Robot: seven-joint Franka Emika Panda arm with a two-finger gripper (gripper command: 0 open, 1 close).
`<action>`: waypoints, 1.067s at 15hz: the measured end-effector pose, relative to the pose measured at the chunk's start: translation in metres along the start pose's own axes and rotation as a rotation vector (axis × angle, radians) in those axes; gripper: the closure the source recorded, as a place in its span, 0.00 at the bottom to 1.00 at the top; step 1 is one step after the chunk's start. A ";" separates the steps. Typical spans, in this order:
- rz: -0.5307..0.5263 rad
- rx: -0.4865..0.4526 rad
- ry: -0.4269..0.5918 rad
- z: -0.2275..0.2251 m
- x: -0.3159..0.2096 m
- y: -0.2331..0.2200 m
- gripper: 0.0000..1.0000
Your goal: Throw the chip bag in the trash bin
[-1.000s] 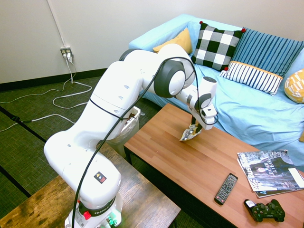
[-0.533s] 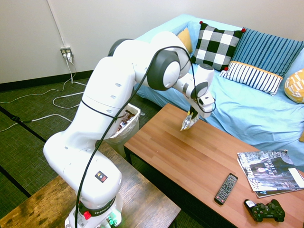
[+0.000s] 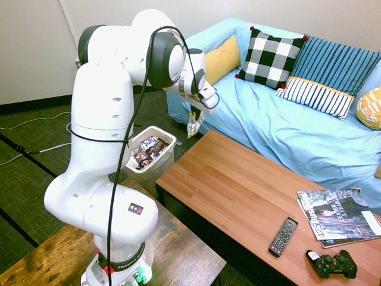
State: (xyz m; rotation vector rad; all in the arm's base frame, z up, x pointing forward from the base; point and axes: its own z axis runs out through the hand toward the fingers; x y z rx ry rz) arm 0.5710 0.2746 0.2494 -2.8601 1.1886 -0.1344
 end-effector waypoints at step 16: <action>-0.402 -0.154 -0.080 0.104 -0.213 -0.071 0.00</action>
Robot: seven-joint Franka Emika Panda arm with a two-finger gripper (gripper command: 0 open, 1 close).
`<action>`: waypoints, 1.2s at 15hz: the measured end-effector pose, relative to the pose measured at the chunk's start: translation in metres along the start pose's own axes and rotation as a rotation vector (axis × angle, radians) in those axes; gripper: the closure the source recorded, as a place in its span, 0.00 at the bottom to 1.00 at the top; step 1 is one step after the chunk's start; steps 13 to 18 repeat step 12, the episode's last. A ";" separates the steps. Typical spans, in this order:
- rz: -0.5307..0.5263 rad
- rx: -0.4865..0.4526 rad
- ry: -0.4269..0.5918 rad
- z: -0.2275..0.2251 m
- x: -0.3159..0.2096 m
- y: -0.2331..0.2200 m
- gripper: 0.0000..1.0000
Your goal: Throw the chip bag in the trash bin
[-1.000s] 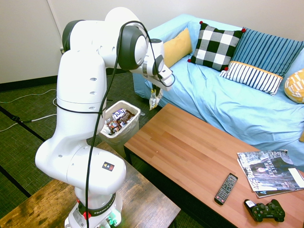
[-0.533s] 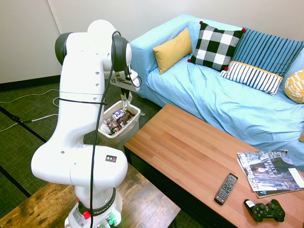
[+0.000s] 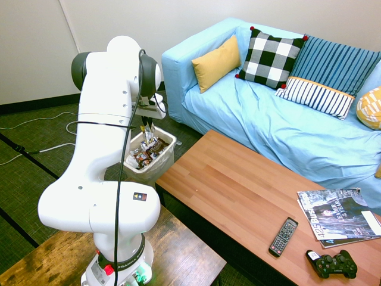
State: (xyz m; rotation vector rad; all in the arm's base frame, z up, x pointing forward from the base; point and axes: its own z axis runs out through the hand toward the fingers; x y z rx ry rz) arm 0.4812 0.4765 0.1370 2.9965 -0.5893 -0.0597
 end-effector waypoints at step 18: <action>-0.013 0.001 -0.012 0.011 -0.012 -0.010 0.00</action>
